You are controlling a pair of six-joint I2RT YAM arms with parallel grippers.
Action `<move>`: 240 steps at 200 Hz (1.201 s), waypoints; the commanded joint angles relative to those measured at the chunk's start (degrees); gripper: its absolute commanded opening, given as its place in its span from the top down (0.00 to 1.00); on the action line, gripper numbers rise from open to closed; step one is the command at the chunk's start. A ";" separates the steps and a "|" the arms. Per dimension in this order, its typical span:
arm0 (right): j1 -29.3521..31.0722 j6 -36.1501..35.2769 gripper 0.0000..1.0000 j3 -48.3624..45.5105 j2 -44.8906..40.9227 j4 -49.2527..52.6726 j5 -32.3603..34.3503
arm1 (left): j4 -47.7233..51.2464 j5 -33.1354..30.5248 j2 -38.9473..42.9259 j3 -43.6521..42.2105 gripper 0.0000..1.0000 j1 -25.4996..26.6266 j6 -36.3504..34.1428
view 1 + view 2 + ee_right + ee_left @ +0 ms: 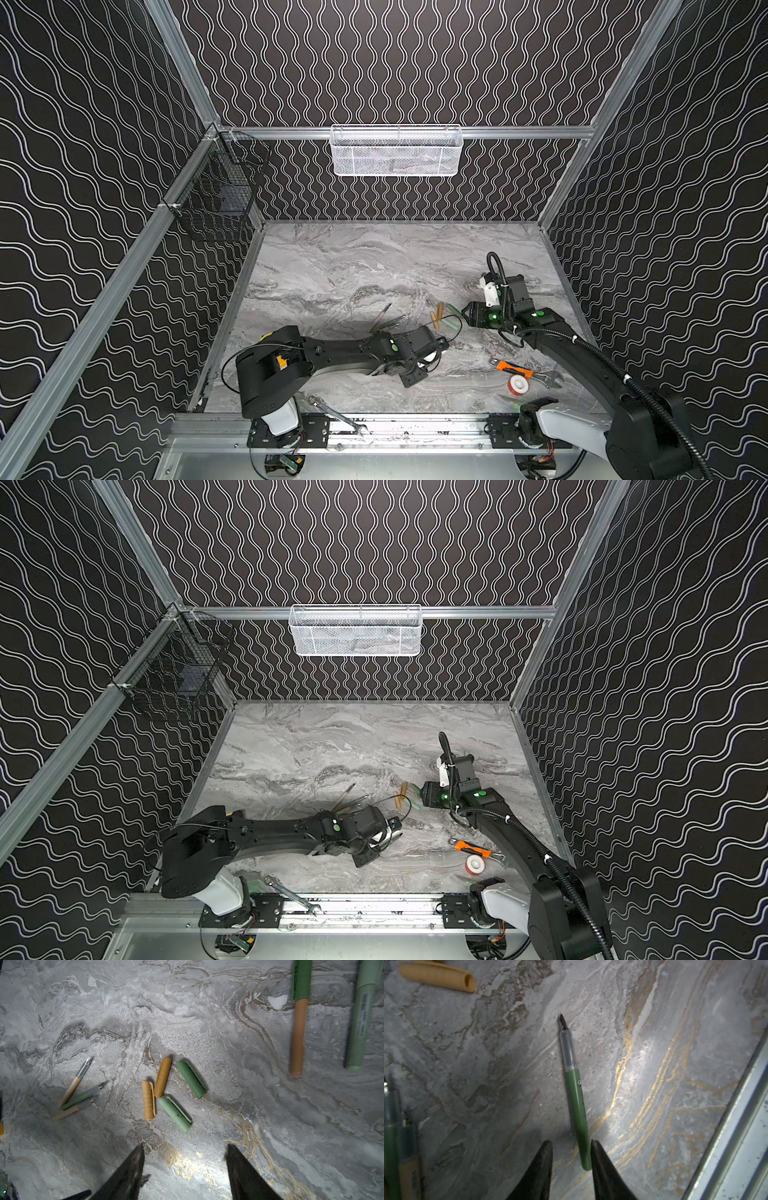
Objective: Insert the pens into the pen caps
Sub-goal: 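Lift the green pen with the left gripper while the right moves over caps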
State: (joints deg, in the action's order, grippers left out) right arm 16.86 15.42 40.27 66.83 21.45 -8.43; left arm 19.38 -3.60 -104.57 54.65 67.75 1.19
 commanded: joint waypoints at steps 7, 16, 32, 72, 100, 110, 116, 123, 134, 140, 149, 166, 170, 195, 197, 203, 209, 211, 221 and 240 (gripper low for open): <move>-0.07 0.31 0.35 0.20 -0.03 -0.27 -0.09 | -2.28 -1.03 -2.05 1.22 0.64 1.19 -0.98; -0.08 0.23 0.35 0.33 0.14 -0.27 -0.27 | -2.30 -1.31 -2.68 1.51 0.64 1.59 -0.88; -0.03 0.14 0.35 0.45 0.15 -0.28 -0.36 | -2.93 -1.73 -3.52 1.78 0.64 2.17 -0.66; -0.08 -0.12 0.35 0.60 -0.07 -0.01 -0.28 | -2.94 -2.43 -6.43 3.42 0.69 3.29 -0.85; -0.01 -0.13 0.35 0.51 -0.21 0.04 -0.45 | -2.73 -3.50 -7.83 4.06 0.75 4.02 -1.06; -0.07 -0.06 0.35 0.44 -0.18 -0.05 -0.42 | -2.61 -3.52 -8.23 4.14 0.77 4.10 -1.12; -0.07 -0.06 0.35 0.42 -0.21 -0.09 -0.45 | -2.60 -3.59 -8.27 4.22 0.78 4.23 -1.14; -0.08 -0.08 0.35 0.42 -0.04 -0.10 -0.46 | -2.51 -3.69 -8.50 4.21 0.80 4.28 -1.18; -0.05 -0.04 0.34 0.42 0.13 -0.23 -0.45 | -2.28 -4.03 -8.84 4.32 0.82 4.41 -1.18; -0.08 -0.04 0.34 0.42 0.31 -0.27 -0.38 | -2.19 -4.17 -8.97 4.33 0.82 4.50 -1.19; -0.08 -0.03 0.34 0.42 0.65 -0.29 -0.30 | -2.16 -4.64 -9.23 4.34 0.84 4.57 -1.15; -0.12 -0.13 0.34 0.73 1.44 -0.27 -0.06 | -2.47 -4.90 -9.19 3.83 0.87 4.82 -1.10; -0.15 -0.24 0.34 0.77 1.60 -0.20 0.11 | -2.56 -4.91 -9.18 3.68 0.87 4.85 -1.09; -0.13 -0.71 0.33 1.59 3.55 0.41 1.66 | -2.69 -5.14 -9.13 3.01 0.90 5.11 -1.19; -0.11 -0.78 0.33 1.75 3.87 0.54 1.79 | -2.61 -5.11 -9.15 3.00 0.90 5.16 -1.15; -0.15 -1.07 0.32 2.22 4.78 0.98 2.08 | -2.51 -5.19 -9.15 2.93 0.92 5.20 -1.19; -0.15 -1.38 0.32 2.53 5.63 1.20 2.26 | -2.57 -5.19 -9.03 2.76 0.93 5.20 -1.19; -0.12 -1.47 0.32 2.64 5.89 1.22 2.34 | -2.58 -5.15 -8.93 2.70 0.94 5.20 -1.15; -0.16 -1.83 0.31 2.79 6.86 0.84 2.25 | -2.89 -4.91 -8.11 2.27 0.94 5.20 -0.95; -0.10 -2.74 0.30 3.00 8.37 0.17 2.15 | -3.63 -2.80 -5.01 0.97 0.95 5.03 -0.50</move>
State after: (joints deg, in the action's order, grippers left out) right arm 16.75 14.28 42.54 73.69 21.47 -6.96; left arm 12.97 -8.71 -111.85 56.95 72.88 1.15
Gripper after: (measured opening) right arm 0.695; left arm 0.133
